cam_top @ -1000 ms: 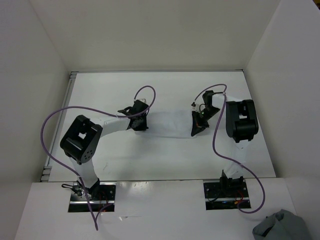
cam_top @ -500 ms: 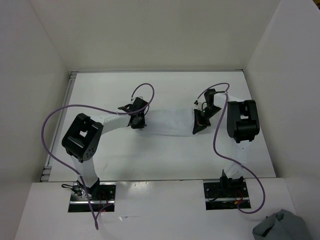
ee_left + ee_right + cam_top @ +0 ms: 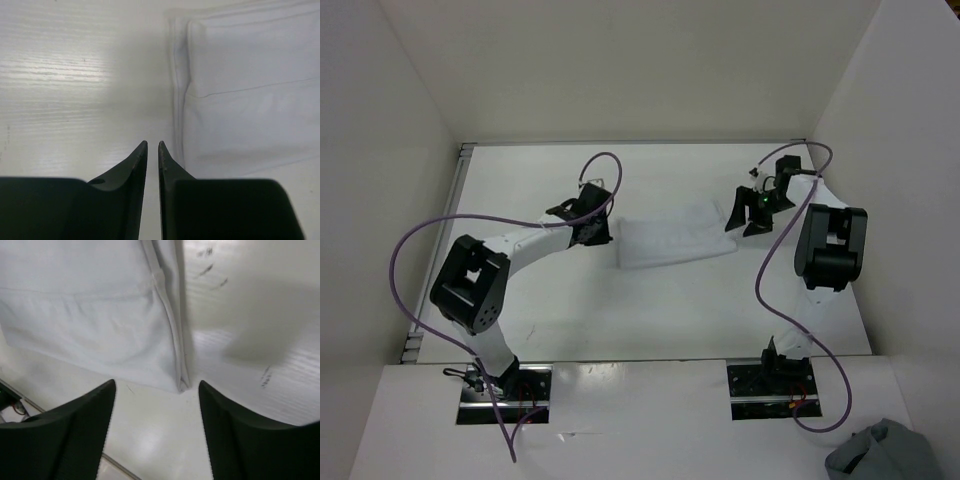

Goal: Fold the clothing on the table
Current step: Fold the skirt

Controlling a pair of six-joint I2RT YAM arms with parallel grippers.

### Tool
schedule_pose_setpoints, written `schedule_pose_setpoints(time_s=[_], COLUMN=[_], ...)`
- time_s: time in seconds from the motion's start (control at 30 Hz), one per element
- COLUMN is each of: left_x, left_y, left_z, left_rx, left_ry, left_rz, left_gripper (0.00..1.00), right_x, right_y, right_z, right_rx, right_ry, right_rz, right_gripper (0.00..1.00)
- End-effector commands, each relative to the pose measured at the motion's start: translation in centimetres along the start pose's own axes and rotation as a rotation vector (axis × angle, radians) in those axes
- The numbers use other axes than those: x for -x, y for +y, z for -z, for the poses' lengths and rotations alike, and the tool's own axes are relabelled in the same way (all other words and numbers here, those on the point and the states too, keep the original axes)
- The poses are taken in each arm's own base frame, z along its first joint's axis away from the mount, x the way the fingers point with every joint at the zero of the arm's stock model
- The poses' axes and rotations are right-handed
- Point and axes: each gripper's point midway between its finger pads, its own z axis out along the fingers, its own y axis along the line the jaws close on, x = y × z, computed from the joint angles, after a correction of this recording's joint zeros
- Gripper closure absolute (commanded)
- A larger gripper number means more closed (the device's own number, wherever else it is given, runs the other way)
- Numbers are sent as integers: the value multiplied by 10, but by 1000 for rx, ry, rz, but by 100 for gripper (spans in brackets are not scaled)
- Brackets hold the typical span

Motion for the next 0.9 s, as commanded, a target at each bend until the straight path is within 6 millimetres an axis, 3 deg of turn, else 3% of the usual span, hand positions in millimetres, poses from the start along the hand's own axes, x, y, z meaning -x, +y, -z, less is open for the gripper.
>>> schedule_pose_setpoints(time_s=[0.0, 0.1, 0.23, 0.33, 0.6, 0.87], left_x=[24, 33, 26, 20, 20, 21], left_y=[-5, -15, -27, -30, -29, -28], left_z=[25, 30, 19, 11, 7, 7], left_rx=[-39, -87, -101, -94, -87, -79], left_ry=[-78, -105, -76, -55, -60, -65], left_rz=[-4, 3, -26, -37, -37, -36], left_gripper=[79, 77, 76, 76, 76, 76], right_x=[38, 46, 70, 76, 73, 70], right_y=[20, 17, 15, 8, -4, -7], right_z=[33, 29, 28, 16, -24, -45], right_rx=[38, 39, 6, -48, -86, -108], right_ry=[-123, -110, -130, -85, -15, 12], right_rz=[155, 156, 191, 201, 208, 226], right_gripper=[25, 24, 23, 23, 30, 40])
